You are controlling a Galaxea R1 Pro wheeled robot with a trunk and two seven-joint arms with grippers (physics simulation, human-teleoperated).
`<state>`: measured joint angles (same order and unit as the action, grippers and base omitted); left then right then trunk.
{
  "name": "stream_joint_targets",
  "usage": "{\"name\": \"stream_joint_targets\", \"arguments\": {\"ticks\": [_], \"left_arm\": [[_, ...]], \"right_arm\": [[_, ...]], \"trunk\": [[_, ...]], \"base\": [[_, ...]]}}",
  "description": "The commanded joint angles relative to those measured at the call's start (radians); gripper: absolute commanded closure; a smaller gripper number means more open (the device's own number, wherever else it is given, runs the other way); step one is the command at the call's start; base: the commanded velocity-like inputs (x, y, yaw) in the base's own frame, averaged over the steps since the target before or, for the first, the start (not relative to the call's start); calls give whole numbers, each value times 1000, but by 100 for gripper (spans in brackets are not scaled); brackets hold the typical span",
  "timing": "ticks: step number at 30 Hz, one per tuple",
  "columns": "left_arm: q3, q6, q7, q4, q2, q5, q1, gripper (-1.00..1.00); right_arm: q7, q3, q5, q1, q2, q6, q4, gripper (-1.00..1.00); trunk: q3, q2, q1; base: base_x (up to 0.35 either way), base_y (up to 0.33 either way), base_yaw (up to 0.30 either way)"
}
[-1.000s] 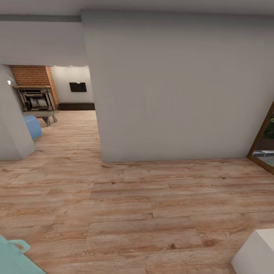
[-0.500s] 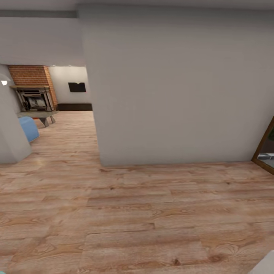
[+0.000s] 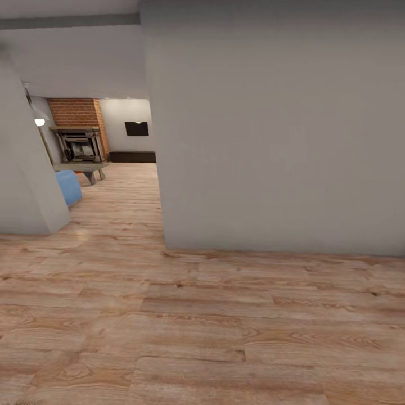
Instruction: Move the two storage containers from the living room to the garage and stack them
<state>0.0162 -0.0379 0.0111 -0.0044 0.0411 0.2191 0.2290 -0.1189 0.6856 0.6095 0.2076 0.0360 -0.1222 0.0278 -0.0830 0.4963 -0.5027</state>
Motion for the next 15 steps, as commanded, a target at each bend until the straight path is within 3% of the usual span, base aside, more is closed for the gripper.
{"name": "stream_joint_targets", "arguments": {"ticks": [1,6,15], "left_arm": [[2,-3,1,1,0,6,1,-100],[2,-3,1,1,0,6,1,-100],[2,-2,1,1,0,6,1,-100]], "right_arm": [[-1,8,8,1,1,-5,3,-100],[-1,8,8,1,1,-5,3,-100],[-1,8,7,1,1,-5,3,-100]], "trunk": [[-2,2,-1],[-2,2,-1],[-2,2,-1]], "base": [[323,0,270],[323,0,232],[323,0,32]]}}
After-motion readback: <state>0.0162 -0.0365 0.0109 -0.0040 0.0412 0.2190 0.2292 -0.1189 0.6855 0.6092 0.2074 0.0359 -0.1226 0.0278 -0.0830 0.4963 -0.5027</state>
